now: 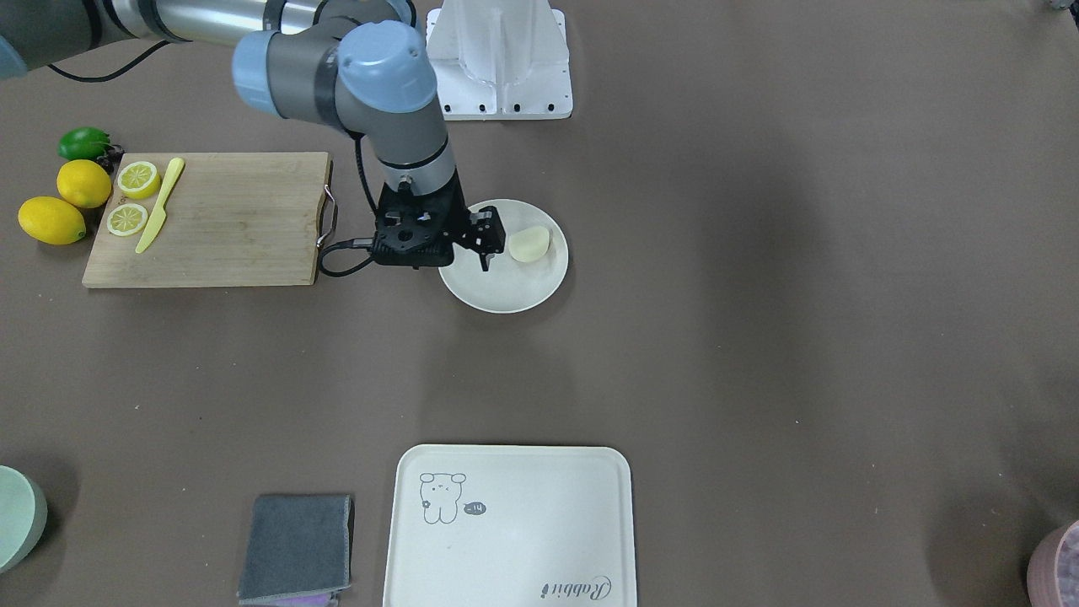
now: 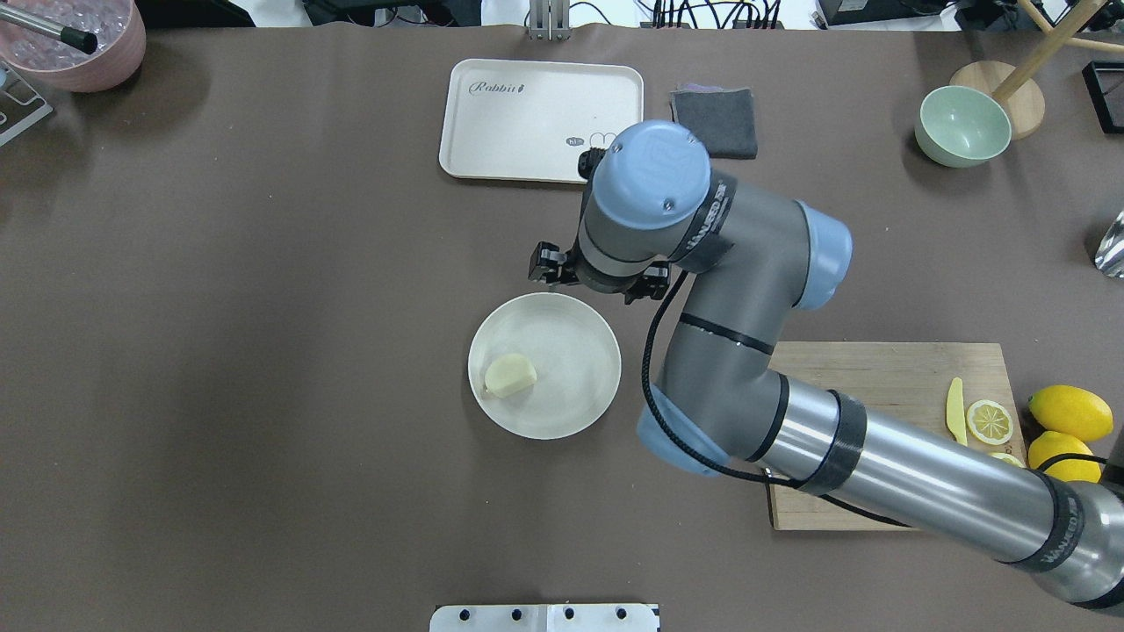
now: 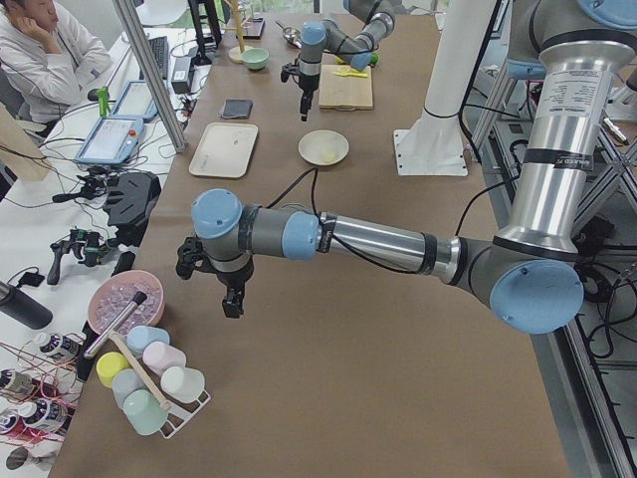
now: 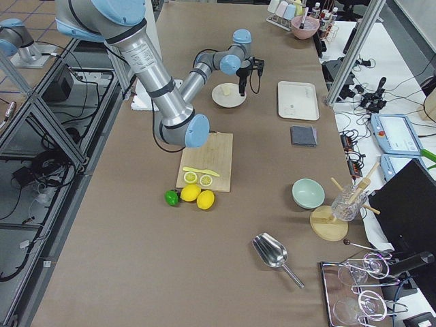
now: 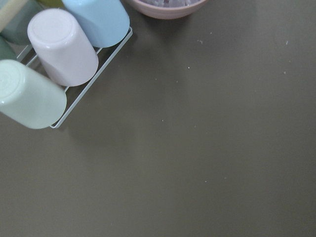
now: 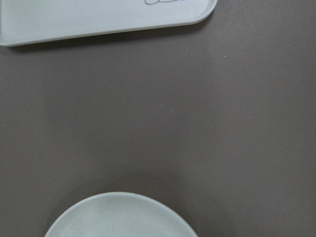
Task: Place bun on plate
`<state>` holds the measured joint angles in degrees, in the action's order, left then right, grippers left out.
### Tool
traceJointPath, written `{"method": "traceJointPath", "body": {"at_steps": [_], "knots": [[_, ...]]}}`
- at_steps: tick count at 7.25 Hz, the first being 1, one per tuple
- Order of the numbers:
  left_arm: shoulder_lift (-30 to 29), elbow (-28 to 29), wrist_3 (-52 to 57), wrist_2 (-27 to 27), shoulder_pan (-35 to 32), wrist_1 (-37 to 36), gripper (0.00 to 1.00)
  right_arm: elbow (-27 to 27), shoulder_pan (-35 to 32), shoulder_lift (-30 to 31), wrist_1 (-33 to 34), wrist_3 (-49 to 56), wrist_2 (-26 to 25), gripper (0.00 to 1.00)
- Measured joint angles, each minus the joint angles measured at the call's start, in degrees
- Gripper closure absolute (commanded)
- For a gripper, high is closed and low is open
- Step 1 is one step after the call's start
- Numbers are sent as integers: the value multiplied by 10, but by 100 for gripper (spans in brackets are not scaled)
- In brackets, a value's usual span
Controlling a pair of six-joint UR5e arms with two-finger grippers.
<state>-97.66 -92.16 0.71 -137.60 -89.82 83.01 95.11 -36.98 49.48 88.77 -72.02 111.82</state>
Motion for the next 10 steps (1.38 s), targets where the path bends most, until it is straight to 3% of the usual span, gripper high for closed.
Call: {"method": "traceJointPath", "body": {"at_steps": [2,4,6,10], "knots": [[35,1,44,5,0,-12,1,25,-77,51,0,86,58,0],[42,0,12,4,-1,-9,1,42,-167,116,1,206,109,0],[54,4,-3,-2,-2,0,1,43,-247,176,15,354,126,0],[57,16,-5,-2,-7,13,1,66,-410,207,208,649,174,0]]}}
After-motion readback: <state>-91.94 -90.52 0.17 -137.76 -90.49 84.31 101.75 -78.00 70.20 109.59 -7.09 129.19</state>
